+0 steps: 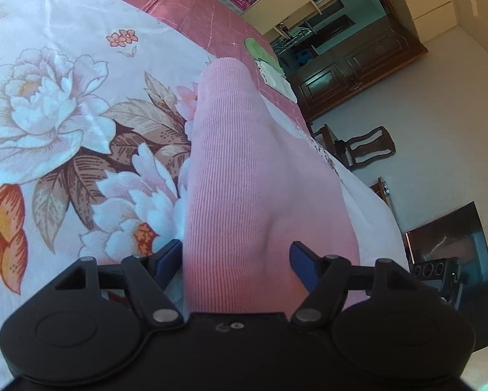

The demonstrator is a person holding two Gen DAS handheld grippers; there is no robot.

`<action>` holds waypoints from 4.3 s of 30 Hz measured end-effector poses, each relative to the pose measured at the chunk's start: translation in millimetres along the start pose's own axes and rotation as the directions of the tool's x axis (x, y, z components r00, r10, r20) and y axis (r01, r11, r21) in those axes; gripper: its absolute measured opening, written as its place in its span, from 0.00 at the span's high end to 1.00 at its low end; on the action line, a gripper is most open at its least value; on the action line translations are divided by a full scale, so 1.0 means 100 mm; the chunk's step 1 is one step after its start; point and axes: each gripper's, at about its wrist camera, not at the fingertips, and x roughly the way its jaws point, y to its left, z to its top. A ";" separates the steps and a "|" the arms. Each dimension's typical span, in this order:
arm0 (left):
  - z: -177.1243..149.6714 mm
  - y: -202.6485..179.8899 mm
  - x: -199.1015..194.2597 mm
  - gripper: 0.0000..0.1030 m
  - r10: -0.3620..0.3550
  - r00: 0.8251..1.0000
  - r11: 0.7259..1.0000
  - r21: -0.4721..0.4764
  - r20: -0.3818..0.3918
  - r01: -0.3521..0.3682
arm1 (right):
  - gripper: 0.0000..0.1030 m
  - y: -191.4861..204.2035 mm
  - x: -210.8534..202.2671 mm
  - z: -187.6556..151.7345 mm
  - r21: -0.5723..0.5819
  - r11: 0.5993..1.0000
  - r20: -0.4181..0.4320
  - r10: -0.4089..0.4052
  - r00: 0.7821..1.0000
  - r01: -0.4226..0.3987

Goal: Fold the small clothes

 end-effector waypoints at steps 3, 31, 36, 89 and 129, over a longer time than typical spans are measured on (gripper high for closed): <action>0.00 -0.08 0.06 0.33 0.023 1.000 0.998 0.052 0.003 -0.023 | 0.68 -0.12 0.04 -0.01 0.045 0.997 0.031 0.055 0.998 -0.056; -0.22 -0.85 -0.64 0.71 0.063 0.993 0.929 0.358 0.103 -0.096 | 0.81 1.47 -0.27 -0.51 -0.251 0.950 0.216 -0.135 0.967 0.188; -0.19 -0.62 -1.18 0.71 0.056 0.991 0.920 0.379 0.120 -0.098 | 0.81 1.96 -0.08 -0.70 -0.277 0.943 0.232 -0.121 0.965 0.184; -1.27 1.54 -3.01 0.43 0.242 0.943 0.941 0.180 0.230 -0.285 | 0.96 2.91 1.24 -2.34 -0.394 0.908 0.015 -0.150 0.989 0.144; -3.90 -0.67 -4.57 0.01 0.327 0.722 0.739 0.310 0.610 -0.597 | 0.00 3.96 -0.80 -4.75 -0.243 0.821 0.420 -0.391 0.819 0.517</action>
